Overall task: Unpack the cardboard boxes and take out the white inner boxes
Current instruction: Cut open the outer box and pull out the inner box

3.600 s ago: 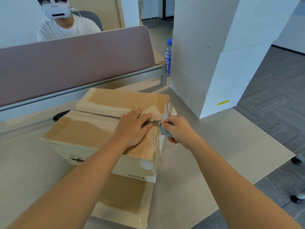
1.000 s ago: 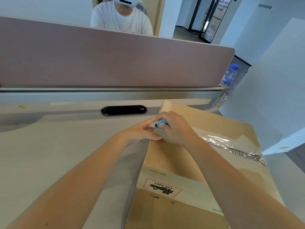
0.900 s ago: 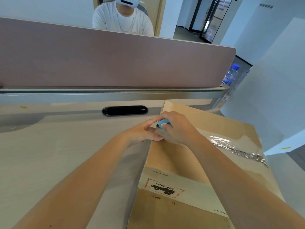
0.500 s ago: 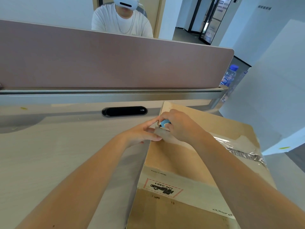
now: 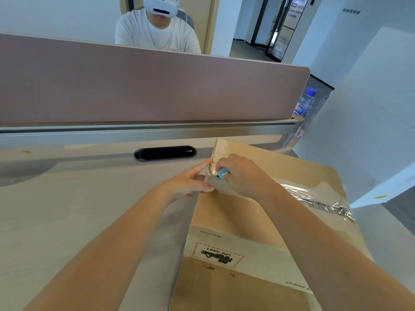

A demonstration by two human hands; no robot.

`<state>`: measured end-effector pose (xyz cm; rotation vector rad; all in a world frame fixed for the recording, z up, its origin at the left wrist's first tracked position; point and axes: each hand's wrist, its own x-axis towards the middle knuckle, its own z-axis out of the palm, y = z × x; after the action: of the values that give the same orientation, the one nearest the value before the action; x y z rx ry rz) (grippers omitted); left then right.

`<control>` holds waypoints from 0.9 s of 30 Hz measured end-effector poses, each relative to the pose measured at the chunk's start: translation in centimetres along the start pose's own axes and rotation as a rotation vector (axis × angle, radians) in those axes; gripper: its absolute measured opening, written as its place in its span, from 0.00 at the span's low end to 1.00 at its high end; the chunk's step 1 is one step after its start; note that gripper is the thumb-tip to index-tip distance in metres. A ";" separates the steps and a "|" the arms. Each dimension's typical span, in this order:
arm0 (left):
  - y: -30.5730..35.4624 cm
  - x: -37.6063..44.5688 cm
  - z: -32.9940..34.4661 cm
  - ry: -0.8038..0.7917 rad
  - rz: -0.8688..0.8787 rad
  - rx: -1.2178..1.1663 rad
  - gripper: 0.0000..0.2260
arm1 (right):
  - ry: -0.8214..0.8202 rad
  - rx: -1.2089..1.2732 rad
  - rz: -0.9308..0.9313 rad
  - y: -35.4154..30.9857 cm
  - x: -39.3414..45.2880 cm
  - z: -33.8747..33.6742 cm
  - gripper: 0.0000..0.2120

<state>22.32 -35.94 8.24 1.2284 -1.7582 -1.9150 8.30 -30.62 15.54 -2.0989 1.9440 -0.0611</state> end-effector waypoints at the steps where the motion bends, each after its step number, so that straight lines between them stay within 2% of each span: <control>1: 0.0 -0.1 0.0 -0.002 -0.002 0.001 0.33 | 0.004 0.007 0.002 0.2 0.0 -0.1 0.14; 9: -0.1 0.0 0.1 0.022 -0.011 0.030 0.33 | 0.000 -0.133 0.053 3.4 -0.6 0.1 0.12; 13: 0.3 -0.4 0.2 0.083 0.021 0.069 0.32 | 0.019 -0.061 0.102 4.9 -1.6 -0.2 0.11; 17: 2.1 -1.1 0.7 0.206 0.078 0.331 0.37 | 0.112 0.076 0.116 5.4 -2.2 0.2 0.13; 21: 3.9 -1.1 2.6 0.265 0.174 0.655 0.40 | 0.227 0.216 0.106 6.0 -2.4 0.8 0.09; 24: 4.7 -0.7 4.3 0.232 0.239 0.819 0.43 | 0.295 0.319 0.104 6.2 -2.6 1.0 0.10; 27: 4.9 -0.1 5.6 0.169 0.200 1.023 0.45 | 0.292 0.301 0.092 6.3 -2.8 1.1 0.10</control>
<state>16.71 -33.10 12.26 1.3210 -2.7163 -0.7057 2.17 -28.01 13.45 -1.8836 2.0352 -0.6327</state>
